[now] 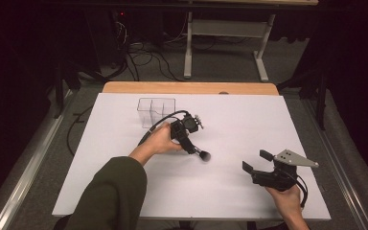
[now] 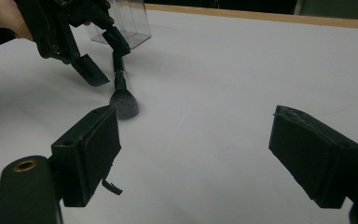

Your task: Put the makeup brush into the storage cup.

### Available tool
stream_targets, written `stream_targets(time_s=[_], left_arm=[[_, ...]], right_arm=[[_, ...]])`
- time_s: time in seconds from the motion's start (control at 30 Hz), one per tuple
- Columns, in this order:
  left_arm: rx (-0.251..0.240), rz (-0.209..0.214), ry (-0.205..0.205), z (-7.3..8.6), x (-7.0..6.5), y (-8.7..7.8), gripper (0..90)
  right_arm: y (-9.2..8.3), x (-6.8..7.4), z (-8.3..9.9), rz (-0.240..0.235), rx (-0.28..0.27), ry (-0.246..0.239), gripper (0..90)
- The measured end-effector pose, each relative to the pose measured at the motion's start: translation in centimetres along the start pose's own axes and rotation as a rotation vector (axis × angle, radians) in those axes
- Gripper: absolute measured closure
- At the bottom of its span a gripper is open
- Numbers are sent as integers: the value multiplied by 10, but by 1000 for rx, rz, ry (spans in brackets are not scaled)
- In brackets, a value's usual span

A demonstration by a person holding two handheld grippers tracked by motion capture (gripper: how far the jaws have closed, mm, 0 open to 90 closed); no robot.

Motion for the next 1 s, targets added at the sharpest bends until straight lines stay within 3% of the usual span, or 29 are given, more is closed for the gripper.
stream_targets(time_s=[0.23,1.0], left_arm=[[18,-10,30,-1,-2,5,245],[65,6,62,1,-4,12,282]], right_arm=[[0,0,0,1,3,-4,178],[1,-1,1,-5,8,8,180]])
Point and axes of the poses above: each handheld gripper's, and its own axes: y roughly forward along the jaws, z roughly out of its underside, x roughly to its left, the point moved 5 cm from there along y, roughly forward along the jaws, and after that the axes turned 9 degrees about z, right-handed, at the moved point
